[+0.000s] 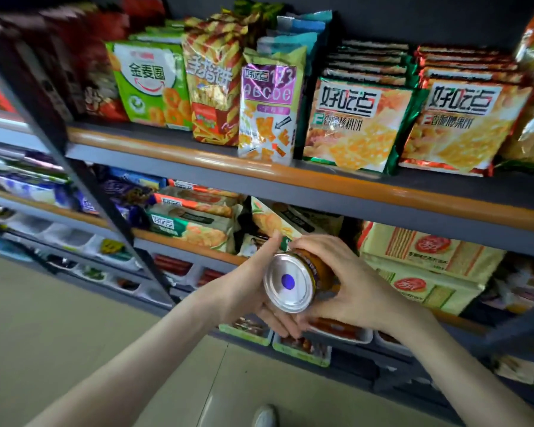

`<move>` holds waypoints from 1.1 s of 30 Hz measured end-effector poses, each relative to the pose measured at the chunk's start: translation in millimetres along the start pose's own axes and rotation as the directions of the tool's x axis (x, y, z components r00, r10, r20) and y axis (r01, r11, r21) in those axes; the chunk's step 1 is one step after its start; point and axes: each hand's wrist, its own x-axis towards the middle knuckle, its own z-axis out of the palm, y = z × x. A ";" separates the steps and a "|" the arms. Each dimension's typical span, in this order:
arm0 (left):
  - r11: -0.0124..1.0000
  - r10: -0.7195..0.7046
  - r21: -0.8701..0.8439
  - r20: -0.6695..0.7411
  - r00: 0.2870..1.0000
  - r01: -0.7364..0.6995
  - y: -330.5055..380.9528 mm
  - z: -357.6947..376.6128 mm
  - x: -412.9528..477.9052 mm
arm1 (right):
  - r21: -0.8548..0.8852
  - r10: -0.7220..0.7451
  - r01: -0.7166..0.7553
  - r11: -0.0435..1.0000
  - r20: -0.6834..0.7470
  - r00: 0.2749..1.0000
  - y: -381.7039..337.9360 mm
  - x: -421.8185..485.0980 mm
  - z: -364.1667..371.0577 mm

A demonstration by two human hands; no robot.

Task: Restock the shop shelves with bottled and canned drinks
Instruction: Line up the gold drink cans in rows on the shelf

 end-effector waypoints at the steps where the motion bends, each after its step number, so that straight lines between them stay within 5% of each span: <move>1: 0.997 0.059 -0.056 0.002 0.998 -0.058 -3.3 2.2 -3.9 | 0.027 0.034 -0.033 0.999 -0.052 0.998 -3.4 2.0 2.8; 3: 0.994 0.077 -0.070 -0.117 0.990 -0.085 -1.1 1.1 -6.7 | 0.233 0.179 -0.146 0.961 -0.128 0.975 -12.6 6.5 5.7; 5: 0.976 0.052 0.218 -0.218 0.975 -0.004 3.8 -4.1 -5.4 | 0.525 0.344 -0.255 0.812 -0.077 0.936 -17.7 13.6 7.1; 8: 0.585 0.452 0.800 -0.187 0.872 -0.132 -8.7 -17.4 -21.2 | 0.778 0.514 -0.379 0.502 0.085 0.854 -19.3 22.3 9.9; 10: 0.253 0.722 0.967 -0.165 0.672 -0.034 -15.4 -23.4 -14.2 | 0.833 0.585 -0.439 0.337 0.180 0.791 -20.1 25.5 11.4; 13: -0.062 0.845 0.995 0.095 0.527 -0.079 -16.1 -34.7 -5.4 | 0.825 0.596 -0.495 0.271 0.260 0.760 -17.3 26.7 14.0; 16: -0.465 0.714 0.884 0.345 0.610 0.044 -14.3 -48.9 1.1 | 0.810 0.567 -0.534 0.241 0.329 0.755 -15.6 26.4 15.7; 19: -0.566 0.702 0.819 0.420 0.575 0.093 -15.9 -49.9 11.4 | 0.778 0.511 -0.571 0.262 0.390 0.766 -17.5 27.4 14.1; 22: -0.530 0.759 0.846 0.445 0.474 0.054 -14.3 -52.7 17.9 | 0.704 0.504 -0.634 0.320 0.441 0.743 -20.4 27.8 2.5; 25: -0.228 0.855 0.973 0.210 0.474 -0.020 -15.0 -50.4 19.2 | 0.653 0.439 -0.599 0.464 0.417 0.796 -18.6 19.7 -11.4; 29: 0.298 0.792 0.951 -0.197 0.577 -0.085 -5.4 -34.1 18.1 | 0.387 0.421 -0.471 0.792 0.211 0.882 -14.7 13.2 -16.7; 33: 0.654 0.583 0.717 -0.274 0.765 -0.242 9.4 -26.0 22.0 | 0.465 0.325 -0.322 0.825 0.077 0.943 -15.0 13.4 -11.7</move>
